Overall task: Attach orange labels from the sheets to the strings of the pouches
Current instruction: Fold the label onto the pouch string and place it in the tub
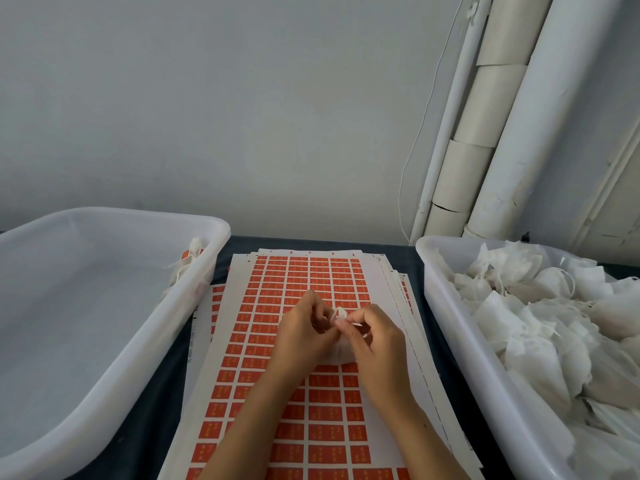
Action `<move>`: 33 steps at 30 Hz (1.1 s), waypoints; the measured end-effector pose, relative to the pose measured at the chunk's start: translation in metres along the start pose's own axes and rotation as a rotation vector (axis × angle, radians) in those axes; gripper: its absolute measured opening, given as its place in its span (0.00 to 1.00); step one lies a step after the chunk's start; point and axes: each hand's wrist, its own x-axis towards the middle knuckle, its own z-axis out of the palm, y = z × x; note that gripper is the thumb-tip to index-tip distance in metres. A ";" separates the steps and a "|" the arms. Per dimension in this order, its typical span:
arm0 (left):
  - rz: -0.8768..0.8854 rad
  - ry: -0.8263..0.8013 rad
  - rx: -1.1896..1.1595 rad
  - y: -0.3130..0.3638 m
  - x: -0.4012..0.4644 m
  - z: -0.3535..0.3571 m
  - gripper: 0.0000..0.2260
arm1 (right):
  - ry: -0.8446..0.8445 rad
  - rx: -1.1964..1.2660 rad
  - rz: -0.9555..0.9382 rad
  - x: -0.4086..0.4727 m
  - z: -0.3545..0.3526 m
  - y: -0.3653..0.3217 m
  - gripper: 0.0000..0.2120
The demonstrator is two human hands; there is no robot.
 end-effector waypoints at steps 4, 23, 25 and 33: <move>0.026 0.001 -0.030 0.002 -0.001 0.000 0.12 | 0.042 0.150 0.133 -0.001 0.002 -0.002 0.11; 0.037 -0.116 -0.211 0.007 -0.002 -0.006 0.11 | -0.007 0.376 0.206 0.004 -0.001 0.004 0.05; 0.024 -0.116 -0.226 0.009 -0.002 -0.007 0.11 | -0.042 0.402 0.216 0.004 0.000 0.002 0.07; 0.014 -0.080 -0.193 0.009 -0.003 -0.006 0.08 | 0.021 0.373 0.203 0.004 0.000 0.003 0.08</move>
